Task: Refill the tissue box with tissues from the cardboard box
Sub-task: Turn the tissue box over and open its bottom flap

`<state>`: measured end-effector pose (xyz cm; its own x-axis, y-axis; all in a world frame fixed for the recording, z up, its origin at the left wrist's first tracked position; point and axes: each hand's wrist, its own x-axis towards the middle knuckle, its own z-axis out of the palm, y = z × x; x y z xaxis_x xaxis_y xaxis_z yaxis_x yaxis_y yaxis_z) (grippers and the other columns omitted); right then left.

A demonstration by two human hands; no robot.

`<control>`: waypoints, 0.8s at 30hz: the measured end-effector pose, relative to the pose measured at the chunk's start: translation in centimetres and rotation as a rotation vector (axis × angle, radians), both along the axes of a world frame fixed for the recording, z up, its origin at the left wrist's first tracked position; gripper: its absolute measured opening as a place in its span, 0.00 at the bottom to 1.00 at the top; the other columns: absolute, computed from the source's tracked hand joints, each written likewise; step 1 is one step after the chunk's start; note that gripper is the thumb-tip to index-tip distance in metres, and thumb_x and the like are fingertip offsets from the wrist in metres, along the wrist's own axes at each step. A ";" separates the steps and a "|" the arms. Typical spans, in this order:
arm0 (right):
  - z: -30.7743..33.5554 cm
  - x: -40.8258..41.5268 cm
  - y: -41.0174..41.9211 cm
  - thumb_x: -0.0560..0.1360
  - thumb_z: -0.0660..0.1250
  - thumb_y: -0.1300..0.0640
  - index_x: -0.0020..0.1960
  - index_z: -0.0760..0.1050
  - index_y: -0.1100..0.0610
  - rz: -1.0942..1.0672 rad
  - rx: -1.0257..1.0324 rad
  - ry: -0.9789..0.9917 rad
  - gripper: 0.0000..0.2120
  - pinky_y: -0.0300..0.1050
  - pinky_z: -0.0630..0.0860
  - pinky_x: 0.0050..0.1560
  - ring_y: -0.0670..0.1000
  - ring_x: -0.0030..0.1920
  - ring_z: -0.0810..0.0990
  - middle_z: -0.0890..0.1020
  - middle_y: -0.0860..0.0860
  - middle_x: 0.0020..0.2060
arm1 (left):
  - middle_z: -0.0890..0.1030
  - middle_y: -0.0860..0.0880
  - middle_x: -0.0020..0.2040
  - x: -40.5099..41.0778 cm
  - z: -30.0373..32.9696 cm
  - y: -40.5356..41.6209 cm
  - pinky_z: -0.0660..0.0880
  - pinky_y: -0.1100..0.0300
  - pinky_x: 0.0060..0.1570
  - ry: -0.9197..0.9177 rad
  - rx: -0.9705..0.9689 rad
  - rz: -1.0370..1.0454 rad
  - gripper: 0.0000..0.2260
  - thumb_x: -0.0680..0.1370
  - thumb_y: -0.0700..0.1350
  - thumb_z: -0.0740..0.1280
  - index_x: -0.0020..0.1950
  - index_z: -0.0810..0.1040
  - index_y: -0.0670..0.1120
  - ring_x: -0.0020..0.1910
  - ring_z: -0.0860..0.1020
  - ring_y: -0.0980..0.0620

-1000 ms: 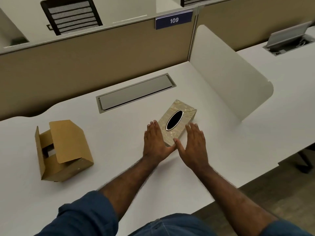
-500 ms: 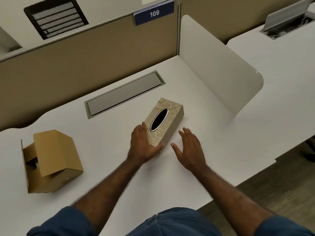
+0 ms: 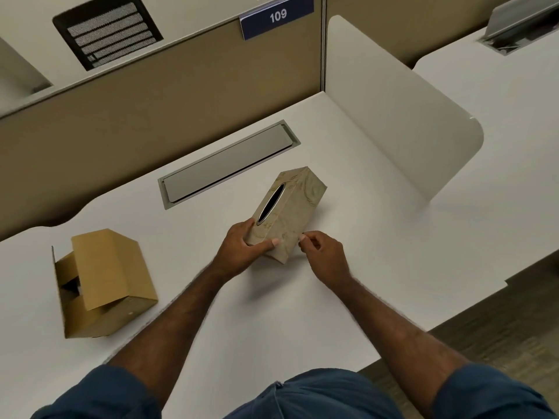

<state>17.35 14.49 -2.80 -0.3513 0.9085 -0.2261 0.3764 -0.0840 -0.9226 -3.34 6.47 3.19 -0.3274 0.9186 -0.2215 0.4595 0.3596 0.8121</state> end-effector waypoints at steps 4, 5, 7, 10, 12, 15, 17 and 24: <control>0.2 -0.9 0.5 0.84 0.69 0.54 0.51 0.88 0.59 -0.050 -0.301 0.222 0.11 0.56 0.89 0.50 0.56 0.49 0.90 0.90 0.54 0.45 | 0.85 0.57 0.57 -0.5 0.8 -0.2 0.83 0.56 0.54 -0.061 -0.030 -0.017 0.19 0.74 0.59 0.77 0.62 0.80 0.56 0.56 0.83 0.56; 0.2 -1.0 0.5 0.83 0.70 0.55 0.51 0.88 0.59 -0.054 -0.335 0.256 0.11 0.57 0.89 0.50 0.58 0.50 0.90 0.90 0.55 0.45 | 0.85 0.61 0.55 -0.5 1.1 -0.2 0.81 0.63 0.51 -0.057 -0.043 -0.012 0.16 0.74 0.59 0.76 0.60 0.80 0.60 0.55 0.83 0.60; 0.4 -1.1 0.6 0.83 0.70 0.55 0.51 0.88 0.59 -0.063 -0.376 0.298 0.10 0.56 0.89 0.49 0.58 0.50 0.90 0.91 0.56 0.45 | 0.84 0.68 0.54 -0.4 1.7 -0.3 0.78 0.72 0.45 -0.063 -0.055 0.000 0.13 0.74 0.60 0.76 0.56 0.79 0.70 0.54 0.82 0.67; 0.6 -1.1 0.6 0.83 0.71 0.55 0.50 0.89 0.56 -0.065 -0.395 0.313 0.09 0.52 0.89 0.46 0.56 0.49 0.90 0.91 0.54 0.43 | 0.81 0.75 0.52 -0.3 2.2 -0.3 0.73 0.79 0.43 -0.091 -0.051 0.017 0.14 0.73 0.61 0.76 0.52 0.77 0.79 0.53 0.79 0.73; 0.6 -1.0 0.6 0.83 0.71 0.54 0.50 0.88 0.54 -0.058 -0.402 0.318 0.09 0.51 0.89 0.46 0.55 0.49 0.90 0.91 0.53 0.44 | 0.80 0.78 0.52 -0.3 2.2 -0.4 0.72 0.80 0.43 -0.114 -0.049 0.018 0.16 0.73 0.61 0.76 0.51 0.76 0.81 0.53 0.78 0.76; 0.4 -1.0 0.5 0.84 0.71 0.54 0.51 0.88 0.55 -0.048 -0.392 0.299 0.08 0.54 0.89 0.48 0.55 0.49 0.90 0.91 0.54 0.45 | 0.79 0.79 0.51 -0.2 2.3 -0.4 0.72 0.81 0.42 -0.142 -0.054 0.029 0.16 0.73 0.61 0.76 0.51 0.75 0.82 0.52 0.78 0.77; 0.4 -1.0 0.5 0.83 0.71 0.54 0.53 0.88 0.58 -0.050 -0.384 0.278 0.09 0.55 0.89 0.47 0.54 0.48 0.90 0.91 0.54 0.45 | 0.79 0.79 0.51 -0.2 2.4 -0.4 0.72 0.81 0.42 -0.146 -0.060 0.029 0.16 0.73 0.61 0.76 0.51 0.75 0.82 0.52 0.78 0.76; 0.7 -1.3 0.8 0.81 0.71 0.53 0.49 0.86 0.60 -0.082 -0.353 0.163 0.11 0.55 0.89 0.37 0.52 0.41 0.91 0.90 0.55 0.42 | 0.80 0.77 0.52 -0.5 2.3 -0.4 0.73 0.80 0.43 -0.137 -0.044 0.004 0.15 0.72 0.64 0.76 0.53 0.76 0.80 0.53 0.79 0.75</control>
